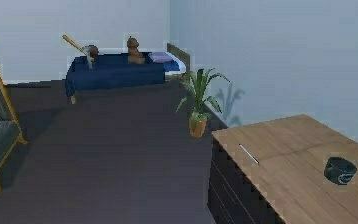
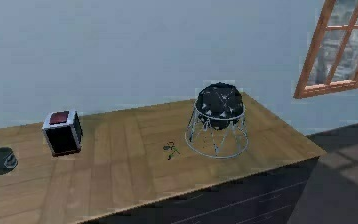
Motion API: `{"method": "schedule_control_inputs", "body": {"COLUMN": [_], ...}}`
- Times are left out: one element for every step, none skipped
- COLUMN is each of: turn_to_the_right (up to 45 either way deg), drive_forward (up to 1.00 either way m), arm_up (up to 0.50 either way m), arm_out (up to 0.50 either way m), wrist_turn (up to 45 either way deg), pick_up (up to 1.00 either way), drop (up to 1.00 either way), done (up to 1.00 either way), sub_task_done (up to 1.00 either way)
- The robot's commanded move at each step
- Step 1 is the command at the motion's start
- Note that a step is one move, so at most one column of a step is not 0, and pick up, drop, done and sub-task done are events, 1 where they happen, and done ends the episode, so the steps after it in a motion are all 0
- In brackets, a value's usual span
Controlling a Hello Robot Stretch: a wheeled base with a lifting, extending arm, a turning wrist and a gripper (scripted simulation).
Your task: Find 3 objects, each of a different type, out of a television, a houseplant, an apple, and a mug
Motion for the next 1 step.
{"method": "schedule_control_inputs", "body": {"turn_to_the_right": [-15.0], "drive_forward": [0.00], "arm_up": [0.00], "arm_out": [0.00], "wrist_turn": [0.0], "pick_up": [0.00], "drop": [0.00], "done": [0.00], "sub_task_done": [0.00]}}
